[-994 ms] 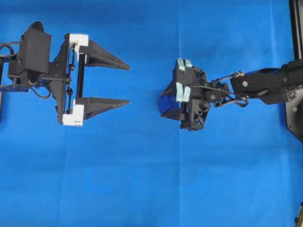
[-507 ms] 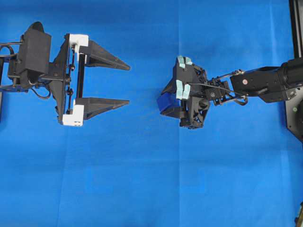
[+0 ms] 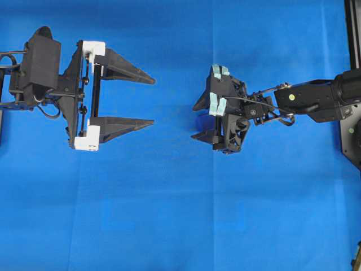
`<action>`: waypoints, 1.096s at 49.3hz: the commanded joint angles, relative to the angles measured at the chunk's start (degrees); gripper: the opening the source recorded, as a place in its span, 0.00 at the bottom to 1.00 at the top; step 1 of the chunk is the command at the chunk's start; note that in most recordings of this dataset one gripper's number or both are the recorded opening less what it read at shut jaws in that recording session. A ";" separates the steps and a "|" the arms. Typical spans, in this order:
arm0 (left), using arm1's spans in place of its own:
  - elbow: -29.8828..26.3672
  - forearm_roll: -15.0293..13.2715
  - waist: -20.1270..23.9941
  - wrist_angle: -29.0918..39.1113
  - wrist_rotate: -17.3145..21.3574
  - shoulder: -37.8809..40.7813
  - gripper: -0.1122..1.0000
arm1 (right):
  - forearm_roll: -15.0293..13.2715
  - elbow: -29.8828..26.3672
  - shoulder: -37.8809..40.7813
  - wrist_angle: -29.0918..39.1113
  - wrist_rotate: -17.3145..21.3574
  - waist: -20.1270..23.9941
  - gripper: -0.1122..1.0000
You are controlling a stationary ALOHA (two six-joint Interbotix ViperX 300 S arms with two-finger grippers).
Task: Handover the blue block to the right arm after grasping it with the left arm, then place it in the designated position.
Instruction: 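Lower the cube onto the table and open the right gripper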
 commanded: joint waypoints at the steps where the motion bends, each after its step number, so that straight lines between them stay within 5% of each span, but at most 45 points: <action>1: -1.32 0.09 -0.09 -0.53 0.09 -0.35 0.94 | 0.26 -1.14 -0.62 -0.35 0.00 -0.09 0.92; 22: -1.32 0.09 -0.18 -0.53 0.09 -0.44 0.94 | 0.35 -1.85 -4.04 2.29 0.00 0.79 0.90; 54: -1.58 0.09 -0.09 -0.53 0.00 -0.35 0.94 | 0.35 -4.57 -22.76 23.12 0.00 5.45 0.90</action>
